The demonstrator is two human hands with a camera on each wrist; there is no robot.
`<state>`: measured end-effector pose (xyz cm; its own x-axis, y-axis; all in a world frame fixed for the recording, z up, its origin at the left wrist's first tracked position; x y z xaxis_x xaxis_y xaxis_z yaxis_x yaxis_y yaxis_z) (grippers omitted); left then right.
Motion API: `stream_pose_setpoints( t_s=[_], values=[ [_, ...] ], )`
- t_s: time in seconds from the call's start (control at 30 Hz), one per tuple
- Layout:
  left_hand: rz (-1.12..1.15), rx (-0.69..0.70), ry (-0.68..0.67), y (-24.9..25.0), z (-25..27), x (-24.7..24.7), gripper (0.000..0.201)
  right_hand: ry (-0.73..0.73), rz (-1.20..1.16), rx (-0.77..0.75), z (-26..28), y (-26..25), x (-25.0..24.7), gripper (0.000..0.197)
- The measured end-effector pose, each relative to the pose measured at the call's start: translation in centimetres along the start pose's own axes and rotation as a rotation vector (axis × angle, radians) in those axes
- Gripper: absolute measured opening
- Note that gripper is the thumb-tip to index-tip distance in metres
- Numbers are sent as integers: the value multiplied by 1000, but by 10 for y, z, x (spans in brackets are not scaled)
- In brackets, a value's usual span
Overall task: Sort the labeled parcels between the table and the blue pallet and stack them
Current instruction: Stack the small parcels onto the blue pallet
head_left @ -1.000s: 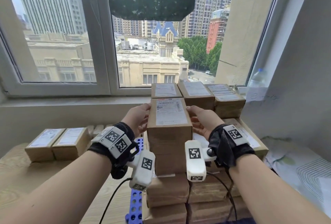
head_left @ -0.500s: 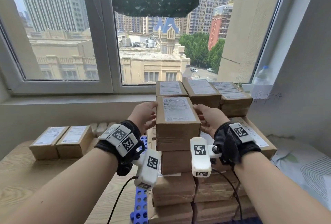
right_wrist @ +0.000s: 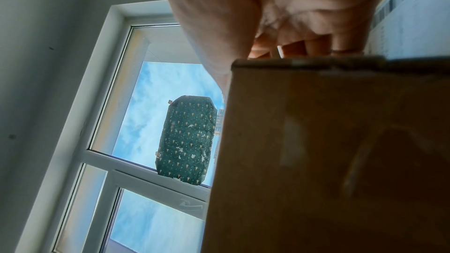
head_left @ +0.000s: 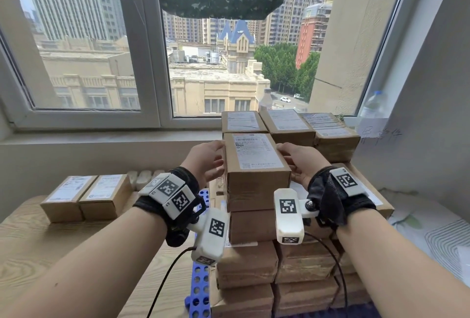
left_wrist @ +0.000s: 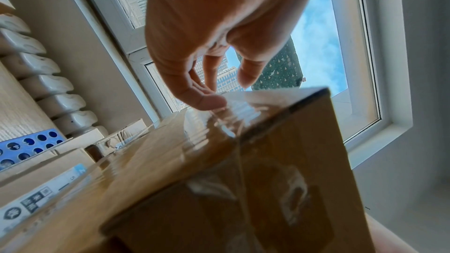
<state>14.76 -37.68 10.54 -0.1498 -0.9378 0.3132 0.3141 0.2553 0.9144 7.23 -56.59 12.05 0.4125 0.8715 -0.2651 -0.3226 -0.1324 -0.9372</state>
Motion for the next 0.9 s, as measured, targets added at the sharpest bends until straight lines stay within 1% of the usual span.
stream_pose_setpoints(
  t_s=[0.1,0.2,0.23,0.3,0.4,0.57,0.73,0.83,0.9],
  values=[
    [-63,11,44,-1,0,-7,28,-14,28,-10,1,0,0,14],
    [-91,-29,11,-6,3,-4,36,-29,44,-6,1,2,1,20],
    [-90,-36,5,-7,3,-4,34,-31,41,-5,0,2,1,20],
    [-80,-35,-1,-8,4,-2,29,-30,37,-5,0,2,1,13],
    [-83,-28,-2,-8,3,-2,30,-27,36,-16,-1,1,0,8],
    [-69,-22,-6,-10,3,-1,28,-27,36,-19,-2,2,-2,8],
    [-65,-29,0,-12,2,-3,31,-34,31,-23,-4,3,-2,7],
    [-71,-31,12,-11,3,-4,27,-42,17,-43,-4,2,-2,11],
    [-78,-24,26,-8,3,-5,27,-17,-3,-72,-4,0,-7,11]
  ],
)
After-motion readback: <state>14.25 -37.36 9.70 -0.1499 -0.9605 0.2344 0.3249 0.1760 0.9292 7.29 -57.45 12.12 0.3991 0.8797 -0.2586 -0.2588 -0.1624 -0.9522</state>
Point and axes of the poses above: each hand's wrist, its own z-axis away from the middle knuckle, its own x-axis out of the palm, y = z × x, the point moved 7 cm from there along -z, towards the middle knuckle, and after that the axes turned 12 degrees about z, right-handed, at the moved point
